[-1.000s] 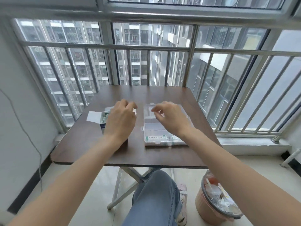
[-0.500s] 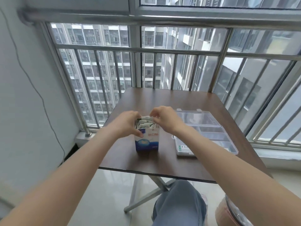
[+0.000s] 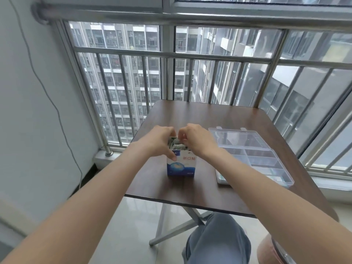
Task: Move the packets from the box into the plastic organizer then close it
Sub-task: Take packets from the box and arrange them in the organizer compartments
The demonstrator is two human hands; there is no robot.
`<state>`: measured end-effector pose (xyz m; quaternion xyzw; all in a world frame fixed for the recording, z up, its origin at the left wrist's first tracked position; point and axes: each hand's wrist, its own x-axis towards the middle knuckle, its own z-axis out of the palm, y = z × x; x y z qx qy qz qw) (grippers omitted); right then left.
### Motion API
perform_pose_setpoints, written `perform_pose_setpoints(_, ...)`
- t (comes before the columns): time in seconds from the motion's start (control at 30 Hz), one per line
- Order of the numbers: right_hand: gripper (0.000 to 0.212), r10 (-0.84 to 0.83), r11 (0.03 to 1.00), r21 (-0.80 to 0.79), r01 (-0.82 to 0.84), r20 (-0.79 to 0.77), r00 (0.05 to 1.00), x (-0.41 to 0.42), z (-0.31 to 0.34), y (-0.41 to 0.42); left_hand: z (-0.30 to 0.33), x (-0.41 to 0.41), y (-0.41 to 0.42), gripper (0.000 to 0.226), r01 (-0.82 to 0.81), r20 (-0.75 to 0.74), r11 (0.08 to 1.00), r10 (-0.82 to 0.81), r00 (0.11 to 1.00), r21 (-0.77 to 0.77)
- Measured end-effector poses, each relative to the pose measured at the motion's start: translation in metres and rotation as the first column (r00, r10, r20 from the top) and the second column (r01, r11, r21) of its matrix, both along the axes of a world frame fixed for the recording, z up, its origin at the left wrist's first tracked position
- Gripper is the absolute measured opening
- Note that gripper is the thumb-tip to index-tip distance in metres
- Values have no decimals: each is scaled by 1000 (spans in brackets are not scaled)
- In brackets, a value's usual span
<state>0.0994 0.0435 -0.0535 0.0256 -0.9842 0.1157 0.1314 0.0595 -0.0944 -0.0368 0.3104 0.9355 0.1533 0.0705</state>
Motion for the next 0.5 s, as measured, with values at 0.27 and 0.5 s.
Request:
perform_pose_setpoints(0.27, 7, 16, 911, -411, 31, 109, 994, -1, 6, 20, -4, 3, -3, 71, -16, 18, 998, 15, 1000, 58)
perform_pose_setpoints(0.5, 17, 5, 880, -474, 13, 37, 999, 7, 1, 30, -2, 2, -2, 72, -32, 45, 997, 29, 999, 69)
